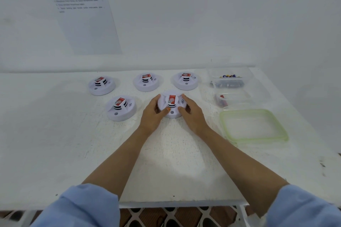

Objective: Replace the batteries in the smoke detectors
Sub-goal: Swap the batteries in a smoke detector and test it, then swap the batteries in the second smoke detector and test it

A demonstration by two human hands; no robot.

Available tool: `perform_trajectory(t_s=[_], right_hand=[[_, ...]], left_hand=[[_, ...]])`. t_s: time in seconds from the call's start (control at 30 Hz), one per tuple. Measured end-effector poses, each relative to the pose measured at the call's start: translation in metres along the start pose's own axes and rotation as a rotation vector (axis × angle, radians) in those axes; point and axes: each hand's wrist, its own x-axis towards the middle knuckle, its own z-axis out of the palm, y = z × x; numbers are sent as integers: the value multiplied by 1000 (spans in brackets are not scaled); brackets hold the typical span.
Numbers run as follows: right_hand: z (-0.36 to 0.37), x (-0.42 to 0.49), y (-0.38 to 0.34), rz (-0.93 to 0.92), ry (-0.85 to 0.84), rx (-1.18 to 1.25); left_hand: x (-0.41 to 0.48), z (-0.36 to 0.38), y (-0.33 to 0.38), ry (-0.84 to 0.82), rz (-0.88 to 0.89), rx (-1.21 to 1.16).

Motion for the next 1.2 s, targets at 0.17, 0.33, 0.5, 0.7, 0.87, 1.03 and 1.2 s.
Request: perform_trajectory(t_s=[0.17,0.33,0.5,0.7,0.87,1.03,1.2], right_hand=[[2,2,1,-23,-10,-106],[4,2,4,-6,-27,-159],[-2,10,-4,66,-29,21],[-21,64,-21,15,126,49],[-32,117,-11,155,162,-24],[-34,143,7,190,144,-169],[-30,157,20,192,66,-318]], left_hand=[[-2,3,4,-33,11,108],[-4,6,12,-38,10,130],[3,-1,21,49,-91,-7],[46,-12,41,119,-62,-10],[95,4,41,-56,-55,134],[135,18,41,-225,-106,205],[156,28,36,-353,-149,282]])
